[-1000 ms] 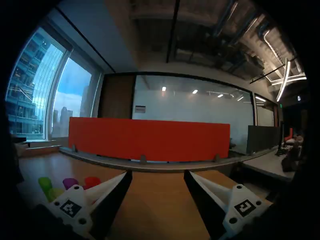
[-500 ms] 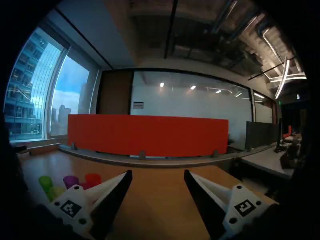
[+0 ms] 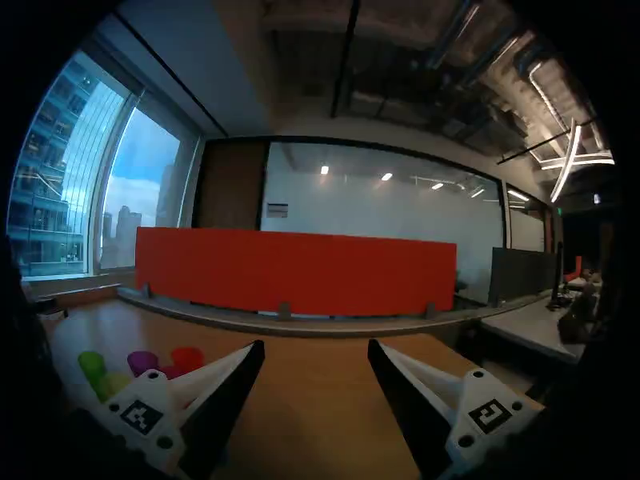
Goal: Pour water
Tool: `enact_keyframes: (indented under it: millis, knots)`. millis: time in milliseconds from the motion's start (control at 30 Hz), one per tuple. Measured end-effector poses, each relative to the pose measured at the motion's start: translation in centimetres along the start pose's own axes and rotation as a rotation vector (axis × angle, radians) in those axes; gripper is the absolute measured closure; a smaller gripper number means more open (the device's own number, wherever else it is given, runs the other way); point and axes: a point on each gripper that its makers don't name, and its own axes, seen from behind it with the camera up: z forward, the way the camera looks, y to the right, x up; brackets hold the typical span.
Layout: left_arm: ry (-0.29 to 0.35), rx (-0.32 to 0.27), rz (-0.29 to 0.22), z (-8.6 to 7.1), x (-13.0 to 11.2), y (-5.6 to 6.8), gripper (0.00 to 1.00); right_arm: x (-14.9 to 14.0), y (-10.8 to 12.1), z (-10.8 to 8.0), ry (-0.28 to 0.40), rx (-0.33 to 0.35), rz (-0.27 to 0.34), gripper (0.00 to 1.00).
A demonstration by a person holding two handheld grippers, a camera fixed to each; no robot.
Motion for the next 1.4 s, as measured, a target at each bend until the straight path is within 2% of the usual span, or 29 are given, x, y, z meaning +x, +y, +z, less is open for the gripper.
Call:
enact_keyframes:
  millis: [467,1400]
  knots:
    - [0.013,-0.012,-0.006,0.5,0.0,0.4,0.00,0.1,0.8,-0.4,0.001,-0.017,0.002,0.00]
    - [-0.056,-0.027,-0.005,0.8,-2.0,0.6,0.00,-0.3,0.9,-0.3,-0.004,-0.016,0.000,0.00]
